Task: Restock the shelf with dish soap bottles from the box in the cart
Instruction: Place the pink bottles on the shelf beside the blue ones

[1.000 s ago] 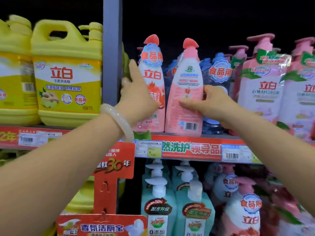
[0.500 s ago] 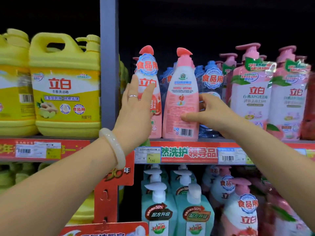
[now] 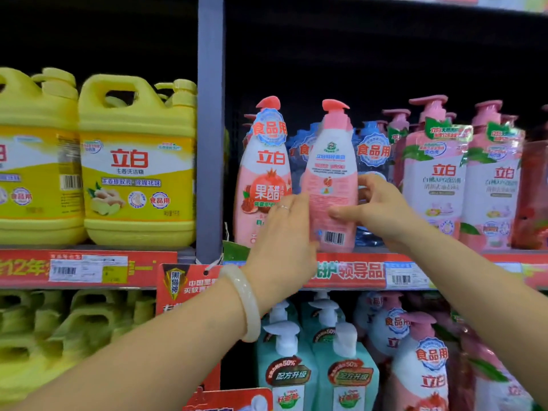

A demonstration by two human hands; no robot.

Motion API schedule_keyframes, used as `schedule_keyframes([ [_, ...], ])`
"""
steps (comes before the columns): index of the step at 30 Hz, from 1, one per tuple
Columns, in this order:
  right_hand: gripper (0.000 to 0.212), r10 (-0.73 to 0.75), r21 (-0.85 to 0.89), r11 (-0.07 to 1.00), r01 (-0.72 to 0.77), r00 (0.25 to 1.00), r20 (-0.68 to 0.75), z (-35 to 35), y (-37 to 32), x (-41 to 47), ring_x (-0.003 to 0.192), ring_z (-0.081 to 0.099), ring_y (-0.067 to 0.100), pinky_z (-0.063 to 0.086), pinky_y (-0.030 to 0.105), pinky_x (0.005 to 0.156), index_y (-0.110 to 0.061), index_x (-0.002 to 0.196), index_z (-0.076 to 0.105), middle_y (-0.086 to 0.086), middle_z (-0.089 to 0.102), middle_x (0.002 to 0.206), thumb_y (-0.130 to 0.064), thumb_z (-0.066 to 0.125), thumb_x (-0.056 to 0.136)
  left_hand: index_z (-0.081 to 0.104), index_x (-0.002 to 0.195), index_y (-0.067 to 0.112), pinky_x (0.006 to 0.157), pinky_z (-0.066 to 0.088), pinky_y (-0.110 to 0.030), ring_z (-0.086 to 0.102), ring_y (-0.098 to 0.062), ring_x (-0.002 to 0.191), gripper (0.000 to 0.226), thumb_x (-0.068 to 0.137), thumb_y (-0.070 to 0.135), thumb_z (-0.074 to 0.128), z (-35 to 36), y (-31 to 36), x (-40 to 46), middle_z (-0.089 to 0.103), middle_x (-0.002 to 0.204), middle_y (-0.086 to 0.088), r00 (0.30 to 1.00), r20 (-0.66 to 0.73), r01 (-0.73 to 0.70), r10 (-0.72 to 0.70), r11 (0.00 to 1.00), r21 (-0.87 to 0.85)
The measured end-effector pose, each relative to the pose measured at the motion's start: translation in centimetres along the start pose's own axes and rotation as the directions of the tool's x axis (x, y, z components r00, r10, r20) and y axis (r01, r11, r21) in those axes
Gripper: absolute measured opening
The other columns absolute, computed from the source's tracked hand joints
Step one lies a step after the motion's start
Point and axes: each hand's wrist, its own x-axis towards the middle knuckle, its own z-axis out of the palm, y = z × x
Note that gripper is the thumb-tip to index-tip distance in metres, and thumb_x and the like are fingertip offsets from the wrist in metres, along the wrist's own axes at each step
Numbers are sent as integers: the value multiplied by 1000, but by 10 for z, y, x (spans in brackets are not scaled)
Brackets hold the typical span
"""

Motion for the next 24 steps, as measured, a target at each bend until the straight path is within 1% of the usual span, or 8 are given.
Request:
schedule_keyframes([
  [3,54,-78,-39,996,74,992,-101,2,-2,-4,78,61,6,53,26,70,-12,112,49,-5,62,90,-3,81,69,14,146,2,107,29,-33,33,-30,129,92,78,26,70,20,17,15,32,140,-14,981,135,142,-138,990,-21],
  [7,61,-108,20,993,117,962,-252,4,-4,-6,86,66,15,54,30,71,-10,108,49,6,67,98,-13,87,61,1,148,0,110,30,-38,29,-32,134,120,68,42,79,34,36,28,23,147,-17,981,37,192,-190,980,-57],
  [12,46,-166,74,980,183,967,-192,-12,-28,-13,76,67,18,58,32,64,-11,106,51,9,66,89,-16,80,71,40,128,11,89,48,-40,56,-26,103,72,68,21,78,30,34,46,55,114,-5,945,-189,163,-267,886,-435],
  [15,43,-182,5,983,183,982,-40,-32,-38,-9,85,66,16,54,30,76,-20,104,57,6,65,97,-28,79,69,52,115,8,86,54,-39,64,-20,94,66,59,14,84,20,25,54,64,104,-3,936,-66,196,-345,669,-717],
  [17,69,-116,-36,992,119,990,82,-37,-34,-10,101,65,21,53,36,88,-19,117,56,7,65,112,-38,82,56,60,109,8,80,58,-37,69,-20,88,59,53,9,80,18,22,55,71,99,-8,962,44,181,-270,505,-844],
  [19,63,-62,106,994,41,977,204,-38,-26,-10,100,67,23,55,36,87,-16,115,58,8,69,108,-26,77,57,65,101,10,74,59,-33,70,-19,80,50,53,4,76,15,22,52,73,91,-8,969,166,228,-181,406,-885],
  [22,49,-57,249,968,-8,965,254,-34,-23,-10,92,70,22,57,35,82,-13,106,60,9,72,101,-12,73,59,61,108,7,75,59,-33,70,-23,86,57,55,-2,82,5,25,49,72,99,-12,948,281,317,-147,433,-844],
  [24,44,-66,291,957,12,982,175,-31,-20,-6,84,71,20,57,31,72,-12,102,60,8,72,96,-10,73,59,56,108,12,77,58,-31,68,-19,87,53,63,2,83,-6,27,52,69,100,-6,947,248,320,-202,571,-756],
])
